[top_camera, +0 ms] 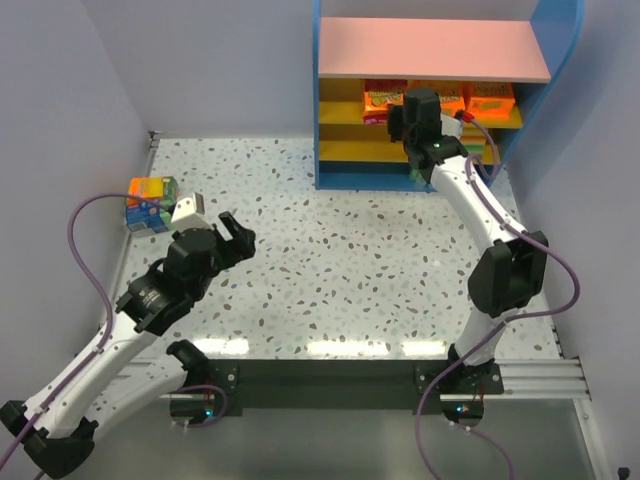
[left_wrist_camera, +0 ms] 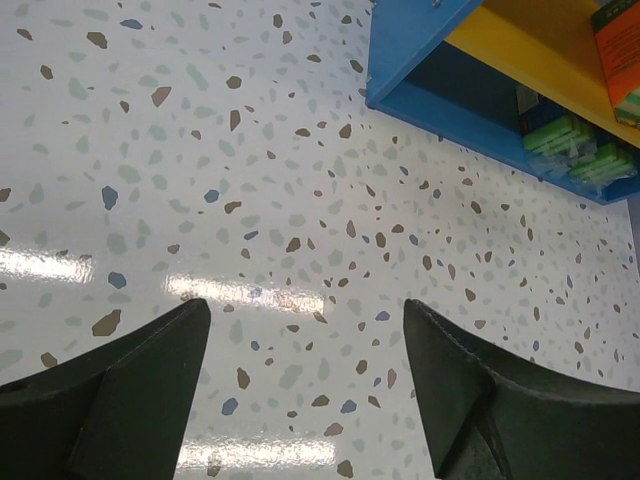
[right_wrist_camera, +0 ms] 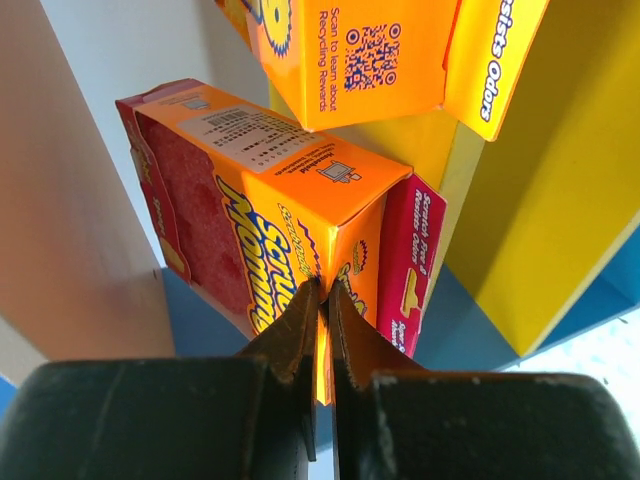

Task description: Place and organize the cleaning sponges onto the shelf

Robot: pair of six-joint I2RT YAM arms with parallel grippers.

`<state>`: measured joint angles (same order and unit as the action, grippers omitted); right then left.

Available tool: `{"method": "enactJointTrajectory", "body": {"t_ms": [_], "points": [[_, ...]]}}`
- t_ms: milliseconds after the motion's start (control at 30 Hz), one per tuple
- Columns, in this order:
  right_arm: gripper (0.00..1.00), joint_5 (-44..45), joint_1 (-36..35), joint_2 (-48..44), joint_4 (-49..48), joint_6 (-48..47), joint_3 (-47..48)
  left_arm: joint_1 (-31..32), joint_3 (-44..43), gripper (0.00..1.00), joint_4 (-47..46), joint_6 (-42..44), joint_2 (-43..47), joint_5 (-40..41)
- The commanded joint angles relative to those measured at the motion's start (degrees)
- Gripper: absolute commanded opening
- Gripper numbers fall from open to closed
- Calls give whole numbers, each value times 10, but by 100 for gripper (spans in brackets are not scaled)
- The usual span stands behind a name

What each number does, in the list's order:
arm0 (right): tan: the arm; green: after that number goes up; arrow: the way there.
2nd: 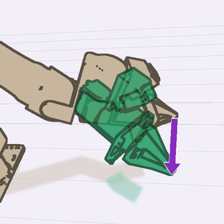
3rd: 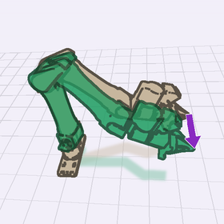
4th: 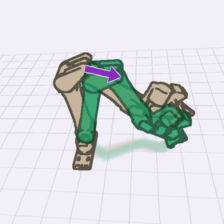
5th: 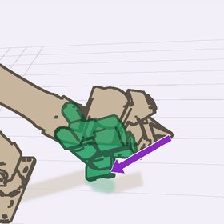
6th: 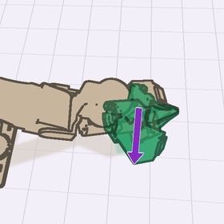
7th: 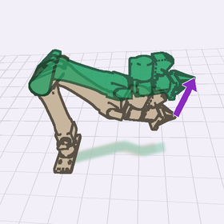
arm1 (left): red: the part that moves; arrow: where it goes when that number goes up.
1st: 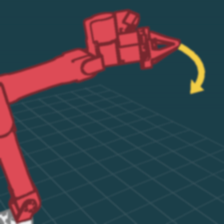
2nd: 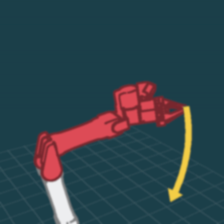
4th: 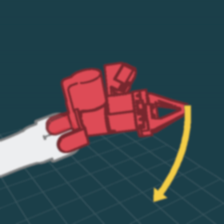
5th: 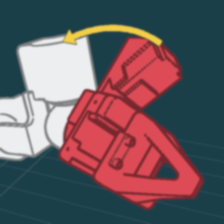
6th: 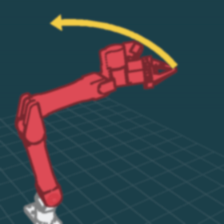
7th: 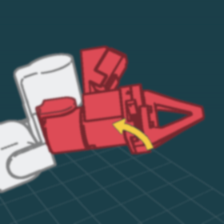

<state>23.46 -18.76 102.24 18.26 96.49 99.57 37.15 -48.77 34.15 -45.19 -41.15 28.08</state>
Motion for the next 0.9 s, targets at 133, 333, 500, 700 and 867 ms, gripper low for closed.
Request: {"method": "enactJointTrajectory", "body": {"t_ms": [133,333,500,700,867], "points": [[0,58,-8,29,17,56,26,-3,-28,84,17,6,5,25],[24,51,-10,4,-65,40,-27,-3,-30,84,21,5,9,32],[43,41,-12,-33,-134,7,-67,-3,-30,85,18,2,4,35],[52,29,-11,-87,-240,-50,-141,-4,-32,85,9,4,-2,47],[56,-23,-12,-184,-344,-126,-259,-3,-25,89,-29,38,-23,93]]}}
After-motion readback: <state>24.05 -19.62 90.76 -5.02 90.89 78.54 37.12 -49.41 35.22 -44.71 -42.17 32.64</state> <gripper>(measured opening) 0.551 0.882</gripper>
